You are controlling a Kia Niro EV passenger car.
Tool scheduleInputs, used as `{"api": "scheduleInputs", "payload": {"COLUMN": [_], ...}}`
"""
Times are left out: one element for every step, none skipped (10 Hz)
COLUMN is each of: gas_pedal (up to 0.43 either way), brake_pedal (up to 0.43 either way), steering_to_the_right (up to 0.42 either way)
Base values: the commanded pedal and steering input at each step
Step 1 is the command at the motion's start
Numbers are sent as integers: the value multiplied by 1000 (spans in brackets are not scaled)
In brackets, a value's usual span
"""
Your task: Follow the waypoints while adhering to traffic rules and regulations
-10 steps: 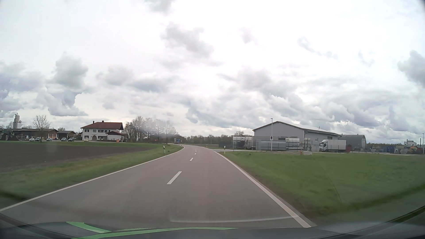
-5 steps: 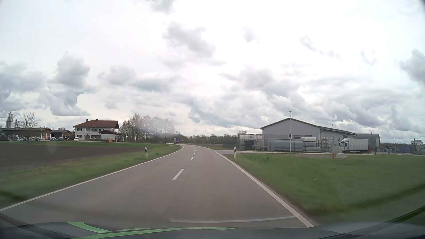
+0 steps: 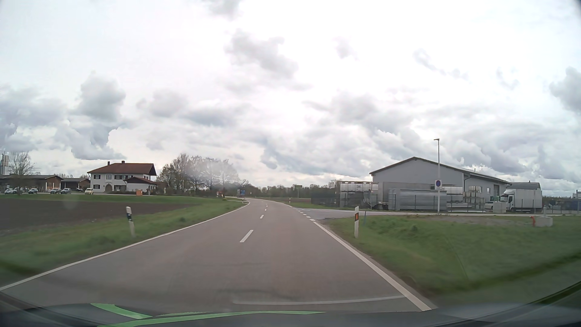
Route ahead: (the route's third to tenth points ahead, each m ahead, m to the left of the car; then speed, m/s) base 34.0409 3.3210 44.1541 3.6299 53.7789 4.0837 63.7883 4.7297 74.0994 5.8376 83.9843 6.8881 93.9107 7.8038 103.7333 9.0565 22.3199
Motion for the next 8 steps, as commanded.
{"api": "scheduleInputs", "payload": {"gas_pedal": [248, 248, 248, 248, 248, 248, 248, 248], "brake_pedal": [0, 0, 0, 0, 0, 0, 0, 0], "steering_to_the_right": [-4, -4, -4, -4, -4, -4, -5, -5]}}
